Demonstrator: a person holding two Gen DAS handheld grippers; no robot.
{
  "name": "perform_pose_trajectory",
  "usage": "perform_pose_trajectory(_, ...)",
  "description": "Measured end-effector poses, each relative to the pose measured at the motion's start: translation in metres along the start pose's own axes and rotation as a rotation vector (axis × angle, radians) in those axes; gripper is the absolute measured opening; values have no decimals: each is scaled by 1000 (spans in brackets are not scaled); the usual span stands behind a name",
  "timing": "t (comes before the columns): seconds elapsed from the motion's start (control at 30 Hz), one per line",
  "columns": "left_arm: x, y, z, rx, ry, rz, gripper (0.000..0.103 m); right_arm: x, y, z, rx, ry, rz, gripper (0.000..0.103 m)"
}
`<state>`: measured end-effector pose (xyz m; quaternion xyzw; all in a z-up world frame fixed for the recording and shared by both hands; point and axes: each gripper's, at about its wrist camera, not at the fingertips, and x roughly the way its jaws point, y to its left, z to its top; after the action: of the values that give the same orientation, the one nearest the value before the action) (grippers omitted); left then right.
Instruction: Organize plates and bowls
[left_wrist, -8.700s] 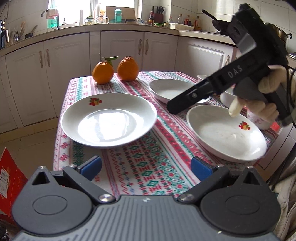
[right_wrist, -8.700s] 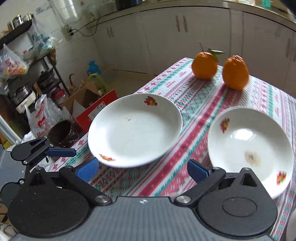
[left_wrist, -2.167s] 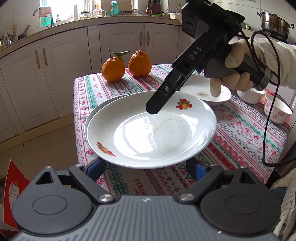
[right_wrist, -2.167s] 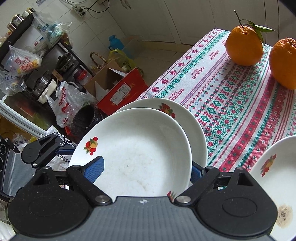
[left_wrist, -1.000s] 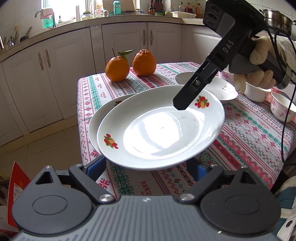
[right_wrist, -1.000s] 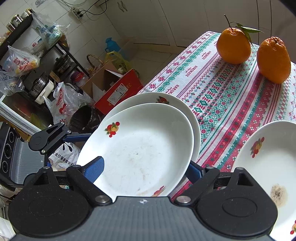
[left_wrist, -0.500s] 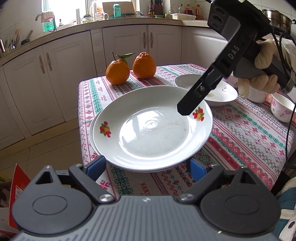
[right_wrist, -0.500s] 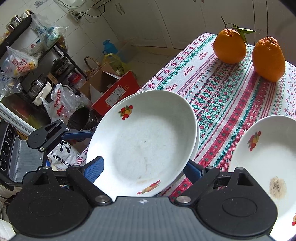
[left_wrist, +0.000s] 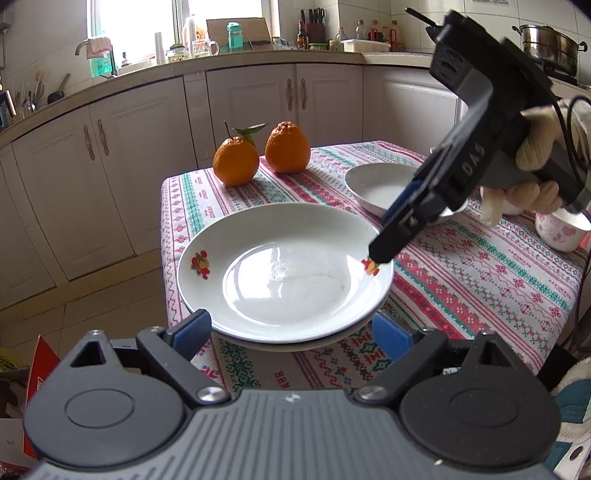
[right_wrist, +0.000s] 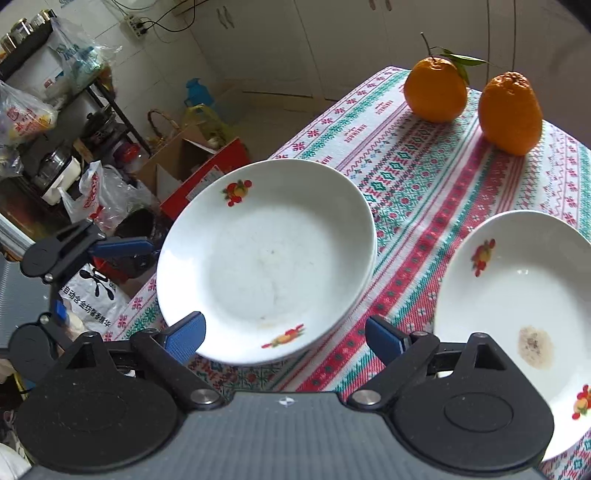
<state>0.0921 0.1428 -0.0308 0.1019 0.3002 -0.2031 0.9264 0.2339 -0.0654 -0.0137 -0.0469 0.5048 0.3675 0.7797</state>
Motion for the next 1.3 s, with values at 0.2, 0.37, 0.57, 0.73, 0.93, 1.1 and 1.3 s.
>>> perform_pose_trajectory(0.2, -7, -7, 13, 18, -48, -7, 99, -16, 10, -34, 2, -122, -214, 103)
perform_pose_trajectory(0.37, -1, -14, 37, 54, -78, -40, 100, -20, 0, -66, 75, -151, -382, 103)
perform_pose_trajectory(0.57, 21, -22, 71, 53, -102, -100, 101, -22, -17, -91, 184, -163, -486, 103)
perform_pose_trajectory(0.73, 45, -36, 97, 81, -98, -131, 102, -16, -32, -103, 249, -162, -506, 103)
perform_pose_trajectory(0.93, 77, -56, 117, 150, -31, -186, 102, -12, -43, -107, 248, -195, -526, 103)
perform_pose_trajectory(1.1, 103, -67, 134, 174, -10, -207, 102, -12, -50, -107, 234, -233, -530, 103)
perform_pose_trajectory(1.3, 146, -73, 162, 177, 41, -242, 102, -11, -58, -109, 234, -282, -540, 103)
